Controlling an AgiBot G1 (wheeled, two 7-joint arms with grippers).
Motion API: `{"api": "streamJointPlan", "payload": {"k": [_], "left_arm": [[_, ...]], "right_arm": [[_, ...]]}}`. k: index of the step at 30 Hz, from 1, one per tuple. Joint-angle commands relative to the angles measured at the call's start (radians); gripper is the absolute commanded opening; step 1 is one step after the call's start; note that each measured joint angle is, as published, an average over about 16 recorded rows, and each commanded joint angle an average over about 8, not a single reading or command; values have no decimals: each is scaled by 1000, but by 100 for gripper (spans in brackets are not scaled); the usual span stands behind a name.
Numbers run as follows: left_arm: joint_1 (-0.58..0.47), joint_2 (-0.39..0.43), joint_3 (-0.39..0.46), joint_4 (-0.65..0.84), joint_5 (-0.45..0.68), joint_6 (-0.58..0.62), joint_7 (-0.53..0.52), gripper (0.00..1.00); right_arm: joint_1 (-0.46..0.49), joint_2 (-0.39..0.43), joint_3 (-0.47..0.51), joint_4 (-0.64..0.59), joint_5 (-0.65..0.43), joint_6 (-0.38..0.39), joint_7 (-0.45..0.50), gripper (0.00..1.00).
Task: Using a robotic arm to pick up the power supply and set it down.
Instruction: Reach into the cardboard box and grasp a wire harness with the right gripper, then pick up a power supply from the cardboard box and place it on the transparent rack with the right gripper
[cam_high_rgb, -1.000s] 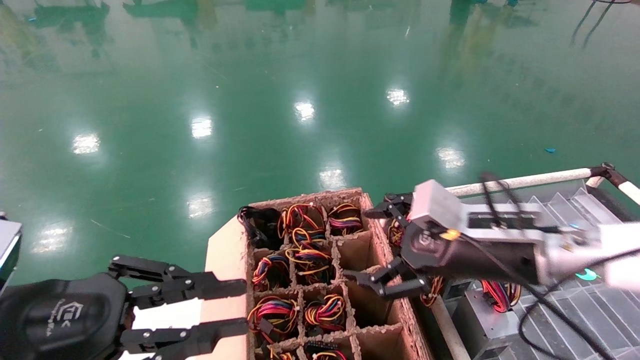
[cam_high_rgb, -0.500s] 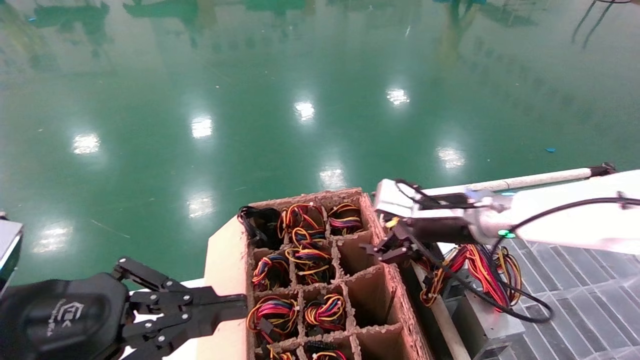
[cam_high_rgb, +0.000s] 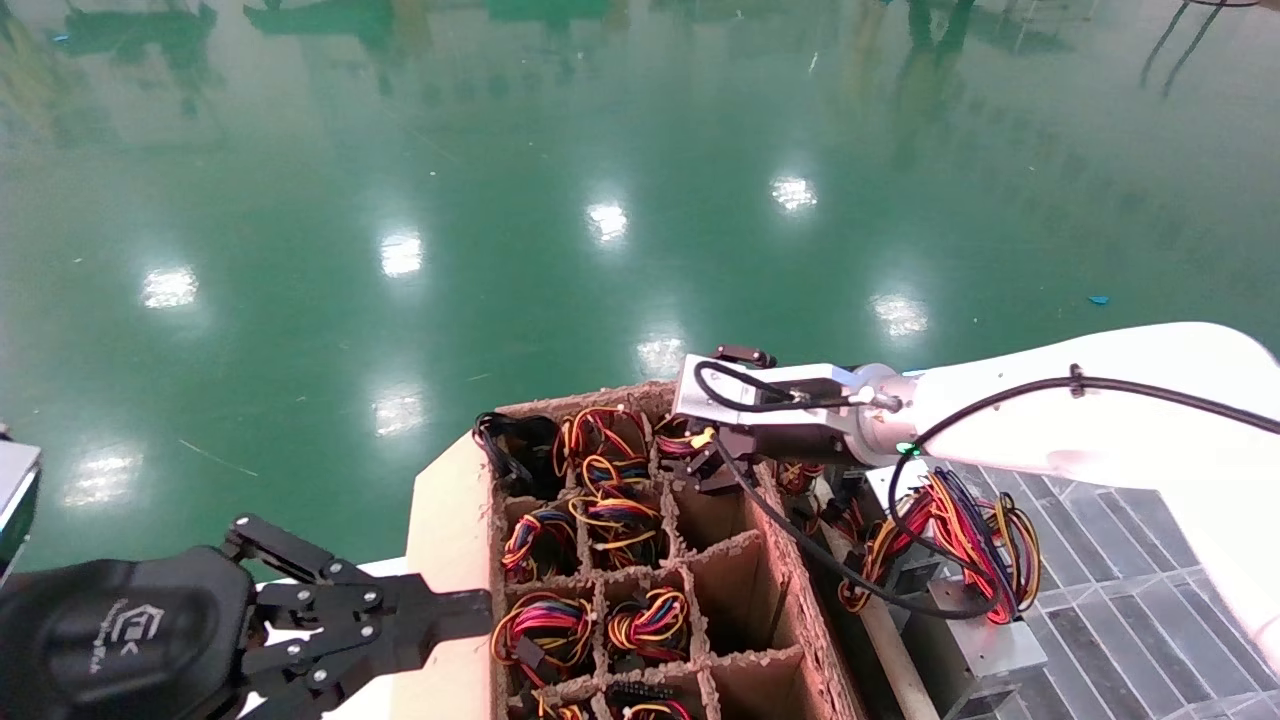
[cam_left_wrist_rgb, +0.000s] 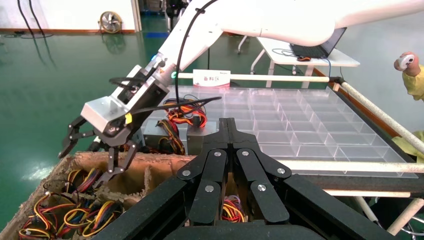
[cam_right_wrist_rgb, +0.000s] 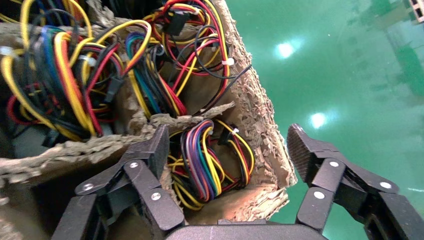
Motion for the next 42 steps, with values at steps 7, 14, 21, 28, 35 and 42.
{"api": "streamJointPlan", "payload": {"k": [7, 14, 21, 28, 35, 42], "left_arm": [[0, 0, 0, 0, 0, 0, 0, 29], [0, 0, 0, 0, 0, 0, 0, 56], [0, 0, 0, 0, 0, 0, 0, 94], [0, 0, 0, 0, 0, 0, 0, 100], [0, 0, 0, 0, 0, 0, 0, 100], [0, 0, 0, 0, 0, 0, 0, 100]], "right_arm": [[18, -33, -5, -77, -13, 31, -43, 0], [25, -47, -8, -124, -13, 26, -59, 0], [33, -56, -9, -156, -14, 26, -69, 0], [41, -55, -7, -171, -8, 12, -75, 0], [49, -40, -2, -153, 4, -16, -65, 0], [51, -1, 20, -90, 38, -50, -34, 0]]}}
